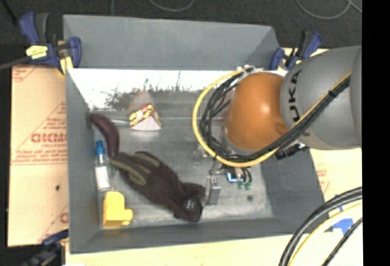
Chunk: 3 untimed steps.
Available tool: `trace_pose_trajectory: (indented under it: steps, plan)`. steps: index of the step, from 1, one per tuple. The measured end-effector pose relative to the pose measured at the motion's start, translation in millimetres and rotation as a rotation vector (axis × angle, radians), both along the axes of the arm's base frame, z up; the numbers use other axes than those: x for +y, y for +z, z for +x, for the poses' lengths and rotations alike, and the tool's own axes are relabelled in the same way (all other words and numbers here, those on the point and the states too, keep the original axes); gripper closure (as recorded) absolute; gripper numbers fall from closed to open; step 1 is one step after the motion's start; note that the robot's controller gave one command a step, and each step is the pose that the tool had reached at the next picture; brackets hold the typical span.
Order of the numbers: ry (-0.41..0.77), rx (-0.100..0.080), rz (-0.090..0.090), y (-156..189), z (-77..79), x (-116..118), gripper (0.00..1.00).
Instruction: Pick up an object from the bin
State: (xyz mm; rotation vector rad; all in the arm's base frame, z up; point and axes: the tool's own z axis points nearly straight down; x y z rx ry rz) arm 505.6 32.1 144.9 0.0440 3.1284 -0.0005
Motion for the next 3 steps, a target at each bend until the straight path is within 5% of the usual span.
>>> trace_pose_trajectory:
  steps: [1,3]
  plan:
    - [-0.26,-0.007,0.004,-70.9,-10.5,9.9,1.0]
    - [-0.257,-0.007,0.004,-70.9,-10.3,9.6,1.0]
